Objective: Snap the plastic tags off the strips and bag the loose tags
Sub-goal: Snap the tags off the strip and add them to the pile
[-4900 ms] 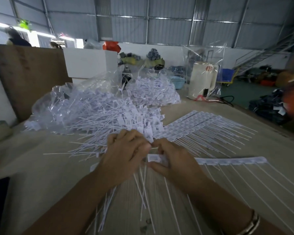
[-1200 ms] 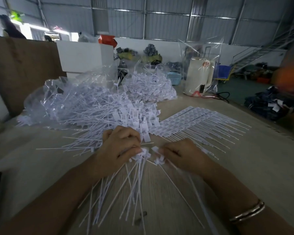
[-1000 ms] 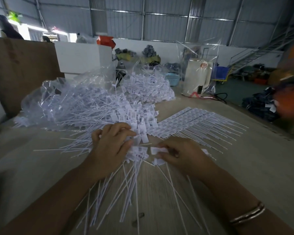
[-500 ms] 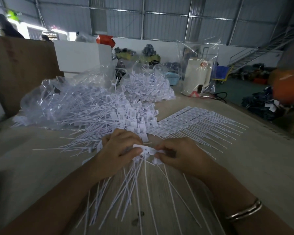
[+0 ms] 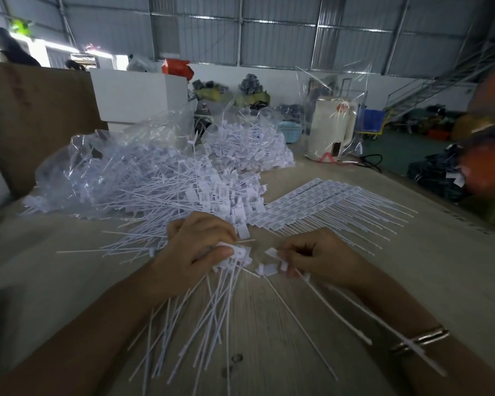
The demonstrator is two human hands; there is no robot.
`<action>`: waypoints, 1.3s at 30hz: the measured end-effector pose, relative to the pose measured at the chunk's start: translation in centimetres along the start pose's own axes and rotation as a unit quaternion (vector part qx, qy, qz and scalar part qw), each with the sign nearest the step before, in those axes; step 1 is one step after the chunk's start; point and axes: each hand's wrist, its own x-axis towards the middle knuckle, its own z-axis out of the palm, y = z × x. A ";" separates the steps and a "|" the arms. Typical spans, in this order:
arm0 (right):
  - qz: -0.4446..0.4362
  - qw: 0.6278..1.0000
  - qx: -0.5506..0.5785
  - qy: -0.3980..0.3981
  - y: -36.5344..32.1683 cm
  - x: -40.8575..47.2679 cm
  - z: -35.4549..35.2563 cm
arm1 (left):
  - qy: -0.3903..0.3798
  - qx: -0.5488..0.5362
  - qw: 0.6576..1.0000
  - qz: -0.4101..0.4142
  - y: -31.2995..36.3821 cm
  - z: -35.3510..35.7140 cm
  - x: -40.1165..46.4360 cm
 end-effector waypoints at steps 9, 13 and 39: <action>-0.070 0.986 -0.119 0.089 -0.9 1.2 2.7 | 0.029 0.102 0.989 -0.101 0.9 1.1 0.7; -0.069 0.991 -0.067 0.090 -1.0 1.1 2.5 | -0.010 0.012 0.995 -0.101 1.0 1.5 0.9; -0.062 0.982 -0.148 0.101 0.2 0.6 1.5 | 0.071 0.188 0.975 -0.093 0.2 -0.1 0.5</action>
